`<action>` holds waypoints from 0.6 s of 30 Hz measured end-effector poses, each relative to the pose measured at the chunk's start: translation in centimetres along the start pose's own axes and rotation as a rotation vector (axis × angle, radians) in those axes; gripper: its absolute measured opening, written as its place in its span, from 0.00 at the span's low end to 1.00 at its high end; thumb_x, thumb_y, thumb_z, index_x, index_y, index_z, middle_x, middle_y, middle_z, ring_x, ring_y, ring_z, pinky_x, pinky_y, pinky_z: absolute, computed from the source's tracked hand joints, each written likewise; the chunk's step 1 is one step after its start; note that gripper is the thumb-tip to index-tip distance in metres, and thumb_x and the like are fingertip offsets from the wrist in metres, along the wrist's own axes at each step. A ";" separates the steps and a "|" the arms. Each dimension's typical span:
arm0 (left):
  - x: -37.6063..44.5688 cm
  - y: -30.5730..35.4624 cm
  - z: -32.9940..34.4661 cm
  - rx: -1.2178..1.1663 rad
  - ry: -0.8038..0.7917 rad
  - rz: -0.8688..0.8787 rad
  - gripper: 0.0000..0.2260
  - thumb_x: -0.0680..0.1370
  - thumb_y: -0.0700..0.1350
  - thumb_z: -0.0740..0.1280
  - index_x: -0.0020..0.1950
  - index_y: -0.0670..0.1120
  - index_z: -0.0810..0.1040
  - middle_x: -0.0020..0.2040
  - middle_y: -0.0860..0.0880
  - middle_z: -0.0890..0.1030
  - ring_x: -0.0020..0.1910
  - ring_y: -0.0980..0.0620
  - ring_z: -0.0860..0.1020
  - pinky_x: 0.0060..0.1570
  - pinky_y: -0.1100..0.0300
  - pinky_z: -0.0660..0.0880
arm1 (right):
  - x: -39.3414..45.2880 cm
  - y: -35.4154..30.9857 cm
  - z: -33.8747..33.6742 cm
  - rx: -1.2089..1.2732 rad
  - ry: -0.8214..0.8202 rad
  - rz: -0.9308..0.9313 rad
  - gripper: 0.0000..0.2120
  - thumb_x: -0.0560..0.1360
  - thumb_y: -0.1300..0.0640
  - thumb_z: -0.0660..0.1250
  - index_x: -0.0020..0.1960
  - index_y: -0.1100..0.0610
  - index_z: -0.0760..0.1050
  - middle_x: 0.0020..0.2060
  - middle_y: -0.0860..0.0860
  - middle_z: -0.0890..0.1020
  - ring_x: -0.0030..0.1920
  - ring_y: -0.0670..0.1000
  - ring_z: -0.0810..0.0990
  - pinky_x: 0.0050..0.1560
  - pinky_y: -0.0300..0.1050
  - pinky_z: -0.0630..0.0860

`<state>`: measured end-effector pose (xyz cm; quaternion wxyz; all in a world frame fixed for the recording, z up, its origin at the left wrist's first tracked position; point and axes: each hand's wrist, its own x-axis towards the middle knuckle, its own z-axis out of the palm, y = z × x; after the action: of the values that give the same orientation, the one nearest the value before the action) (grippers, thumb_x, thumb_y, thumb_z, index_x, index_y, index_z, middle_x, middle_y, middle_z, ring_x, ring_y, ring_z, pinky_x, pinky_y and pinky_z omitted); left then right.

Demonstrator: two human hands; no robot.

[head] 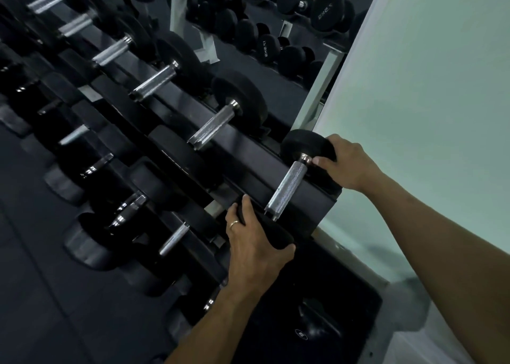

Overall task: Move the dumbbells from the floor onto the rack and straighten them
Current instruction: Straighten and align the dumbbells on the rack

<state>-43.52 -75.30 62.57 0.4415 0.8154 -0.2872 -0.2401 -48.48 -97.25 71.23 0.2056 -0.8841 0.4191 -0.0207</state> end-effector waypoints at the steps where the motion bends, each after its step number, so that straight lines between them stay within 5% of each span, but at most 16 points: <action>1: 0.1 0.0 -0.1 0.009 -0.007 0.008 0.55 0.63 0.52 0.79 0.78 0.53 0.44 0.76 0.53 0.44 0.76 0.46 0.52 0.70 0.49 0.68 | -0.1 0.2 0.1 0.008 0.004 0.005 0.19 0.78 0.49 0.66 0.64 0.58 0.69 0.53 0.59 0.79 0.52 0.61 0.77 0.50 0.52 0.74; 10: 1.2 -1.0 -1.7 0.097 -0.049 0.101 0.56 0.63 0.52 0.80 0.78 0.53 0.45 0.75 0.54 0.46 0.72 0.47 0.58 0.63 0.59 0.68 | -0.9 1.0 0.8 0.057 0.047 0.018 0.19 0.78 0.49 0.66 0.64 0.57 0.69 0.53 0.58 0.79 0.49 0.58 0.76 0.47 0.49 0.72; 18: 0.8 -1.1 -1.5 0.155 -0.066 0.091 0.58 0.59 0.60 0.80 0.76 0.61 0.42 0.75 0.60 0.43 0.72 0.42 0.65 0.66 0.45 0.72 | -1.8 1.0 1.0 0.125 0.062 0.040 0.18 0.80 0.52 0.64 0.66 0.59 0.67 0.55 0.59 0.79 0.48 0.56 0.74 0.47 0.47 0.69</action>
<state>-41.71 -74.50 62.22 0.3778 0.8249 -0.3562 -0.2234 -50.12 -96.09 70.17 0.2477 -0.8600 0.4406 -0.0701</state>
